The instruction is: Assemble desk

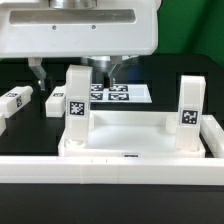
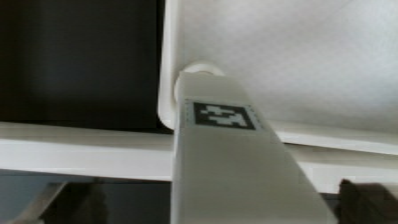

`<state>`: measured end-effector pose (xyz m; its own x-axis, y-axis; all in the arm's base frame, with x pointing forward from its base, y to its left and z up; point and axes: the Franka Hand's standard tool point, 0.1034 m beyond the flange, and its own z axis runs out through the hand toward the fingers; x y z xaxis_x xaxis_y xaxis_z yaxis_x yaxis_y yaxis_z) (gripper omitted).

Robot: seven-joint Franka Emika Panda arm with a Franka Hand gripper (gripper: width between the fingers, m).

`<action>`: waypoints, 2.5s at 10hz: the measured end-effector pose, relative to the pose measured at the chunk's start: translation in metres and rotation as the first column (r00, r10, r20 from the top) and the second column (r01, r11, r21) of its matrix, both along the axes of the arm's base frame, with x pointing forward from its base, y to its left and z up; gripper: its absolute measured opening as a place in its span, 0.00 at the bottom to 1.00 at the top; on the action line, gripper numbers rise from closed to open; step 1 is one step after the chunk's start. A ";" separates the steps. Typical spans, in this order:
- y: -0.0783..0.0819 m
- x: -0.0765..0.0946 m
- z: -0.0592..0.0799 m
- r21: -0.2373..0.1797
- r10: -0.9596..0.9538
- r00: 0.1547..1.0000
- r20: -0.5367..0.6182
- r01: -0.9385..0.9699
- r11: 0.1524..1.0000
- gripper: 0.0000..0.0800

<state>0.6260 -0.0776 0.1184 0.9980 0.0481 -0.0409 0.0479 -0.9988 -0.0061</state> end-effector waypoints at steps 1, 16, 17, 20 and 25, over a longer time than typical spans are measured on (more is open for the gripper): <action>-0.001 0.000 0.000 0.000 0.001 1.000 -0.001 -0.001 1.000 0.81; 0.018 0.000 -0.001 -0.021 -0.718 0.696 0.002 0.718 0.695 0.36; 0.019 0.001 -0.001 -0.015 -0.790 0.613 0.011 0.790 0.613 0.36; 0.025 -0.002 -0.003 0.014 -0.905 0.426 0.003 0.905 0.426 0.36; 0.030 -0.003 -0.004 0.017 -0.922 0.387 -0.019 0.922 0.387 0.69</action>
Offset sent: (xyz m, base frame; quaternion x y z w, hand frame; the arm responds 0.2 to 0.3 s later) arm 0.0000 0.0000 0.0000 0.0000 0.0000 0.0000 1.0000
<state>0.6234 -0.0471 0.1143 0.4313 -0.9003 -0.0593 -0.9022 -0.4306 -0.0241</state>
